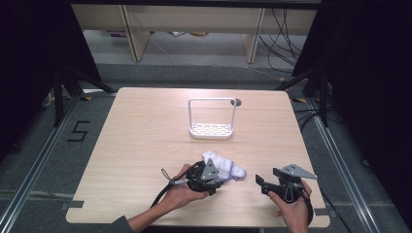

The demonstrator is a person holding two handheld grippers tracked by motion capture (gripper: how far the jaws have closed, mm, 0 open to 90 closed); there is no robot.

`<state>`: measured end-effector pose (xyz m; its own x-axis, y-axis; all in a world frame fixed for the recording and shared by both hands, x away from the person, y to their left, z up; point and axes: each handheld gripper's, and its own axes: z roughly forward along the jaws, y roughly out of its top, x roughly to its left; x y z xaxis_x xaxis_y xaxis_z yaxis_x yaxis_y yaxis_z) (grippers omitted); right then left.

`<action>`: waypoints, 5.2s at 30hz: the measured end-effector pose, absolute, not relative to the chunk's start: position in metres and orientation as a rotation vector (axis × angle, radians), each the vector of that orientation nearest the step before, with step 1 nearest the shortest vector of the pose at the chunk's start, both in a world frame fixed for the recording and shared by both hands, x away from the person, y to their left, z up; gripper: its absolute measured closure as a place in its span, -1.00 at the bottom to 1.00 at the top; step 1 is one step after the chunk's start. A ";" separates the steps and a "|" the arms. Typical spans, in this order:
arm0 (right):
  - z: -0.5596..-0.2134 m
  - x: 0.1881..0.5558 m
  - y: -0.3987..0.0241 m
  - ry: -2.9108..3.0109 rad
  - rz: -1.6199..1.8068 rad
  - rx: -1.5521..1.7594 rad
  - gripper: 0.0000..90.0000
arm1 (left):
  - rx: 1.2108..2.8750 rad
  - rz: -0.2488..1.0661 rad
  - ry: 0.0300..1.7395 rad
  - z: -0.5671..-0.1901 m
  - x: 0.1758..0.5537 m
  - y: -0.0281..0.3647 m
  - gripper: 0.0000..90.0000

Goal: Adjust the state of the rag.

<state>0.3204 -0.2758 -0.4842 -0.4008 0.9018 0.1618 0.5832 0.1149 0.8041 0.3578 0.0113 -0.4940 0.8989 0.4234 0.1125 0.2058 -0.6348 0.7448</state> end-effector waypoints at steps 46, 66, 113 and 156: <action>-0.464 0.316 -0.207 2.200 1.422 1.191 -0.36 | 1.915 0.265 0.597 -0.374 0.406 0.105 0.94; -0.443 0.346 -0.177 2.300 1.309 0.966 0.92 | 1.850 0.324 0.626 -0.345 0.411 0.126 0.94; -0.454 0.326 -0.193 2.396 1.092 0.968 0.04 | 2.009 0.256 0.849 -0.471 0.373 0.198 0.01; -0.488 0.324 -0.116 2.617 0.975 0.670 0.41 | 2.107 0.414 0.951 -0.494 0.450 0.182 -0.16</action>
